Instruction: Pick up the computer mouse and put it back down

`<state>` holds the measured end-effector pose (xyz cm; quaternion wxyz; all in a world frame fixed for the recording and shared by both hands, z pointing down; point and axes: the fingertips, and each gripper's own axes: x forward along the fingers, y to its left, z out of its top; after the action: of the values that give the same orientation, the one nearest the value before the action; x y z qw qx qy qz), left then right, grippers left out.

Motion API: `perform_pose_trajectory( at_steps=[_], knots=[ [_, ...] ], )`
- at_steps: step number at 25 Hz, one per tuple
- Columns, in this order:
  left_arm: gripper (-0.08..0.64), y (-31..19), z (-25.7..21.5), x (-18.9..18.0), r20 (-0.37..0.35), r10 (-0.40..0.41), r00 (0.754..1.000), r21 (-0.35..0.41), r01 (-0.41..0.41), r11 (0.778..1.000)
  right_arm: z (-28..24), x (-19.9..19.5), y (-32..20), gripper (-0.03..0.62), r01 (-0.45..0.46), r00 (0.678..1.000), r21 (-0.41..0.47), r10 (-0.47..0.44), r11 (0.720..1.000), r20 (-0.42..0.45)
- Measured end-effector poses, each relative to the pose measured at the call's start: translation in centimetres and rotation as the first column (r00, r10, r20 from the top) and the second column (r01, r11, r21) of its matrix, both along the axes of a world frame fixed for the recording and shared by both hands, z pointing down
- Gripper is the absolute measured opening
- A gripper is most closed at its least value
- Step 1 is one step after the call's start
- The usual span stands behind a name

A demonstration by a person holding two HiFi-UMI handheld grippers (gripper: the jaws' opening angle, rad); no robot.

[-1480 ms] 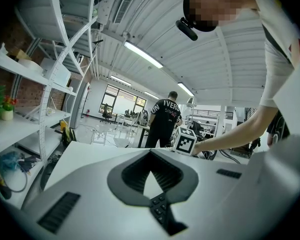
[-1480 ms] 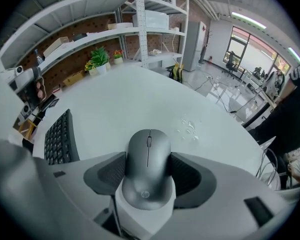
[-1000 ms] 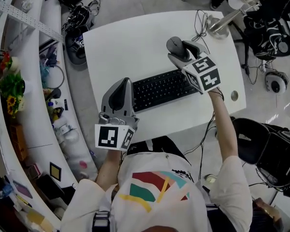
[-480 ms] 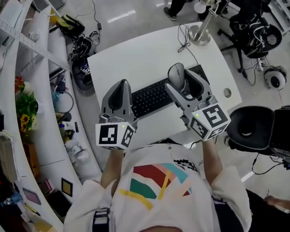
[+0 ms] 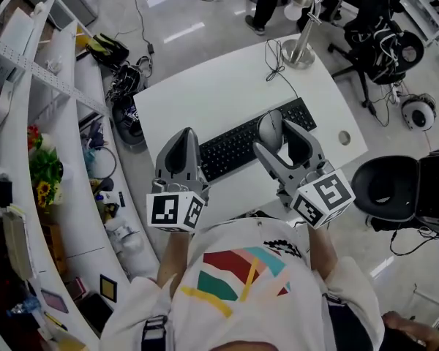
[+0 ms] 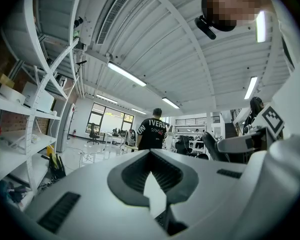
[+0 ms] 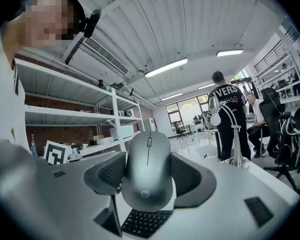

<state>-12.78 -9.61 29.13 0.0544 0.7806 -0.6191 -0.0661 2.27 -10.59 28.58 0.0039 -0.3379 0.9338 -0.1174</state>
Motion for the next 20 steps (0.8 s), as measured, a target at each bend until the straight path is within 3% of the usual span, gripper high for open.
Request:
perform_pose_trajectory(
  at_steps=[4, 14, 20],
  knots=[
    [0.044, 0.1, 0.0, -0.2, -0.034, -0.008, 0.999, -0.001, 0.008, 1.0, -0.2, -0.3, 0.3, 0.295, 0.021, 1.0, -0.009, -0.021, 1.0, 0.014],
    [0.043, -0.3, 0.2, -0.9, -0.035, -0.025, 0.999, 0.0, 0.025, 1.0, -0.2, -1.4, 0.1, 0.295, 0.051, 0.999, -0.006, -0.051, 0.999, -0.001],
    [0.043, 0.4, 0.9, -2.5, -0.035, -0.069, 0.997, -0.014, 0.069, 0.998, 0.4, -4.2, -0.6, 0.295, 0.122, 0.992, -0.022, -0.122, 0.992, -0.019]
  ],
)
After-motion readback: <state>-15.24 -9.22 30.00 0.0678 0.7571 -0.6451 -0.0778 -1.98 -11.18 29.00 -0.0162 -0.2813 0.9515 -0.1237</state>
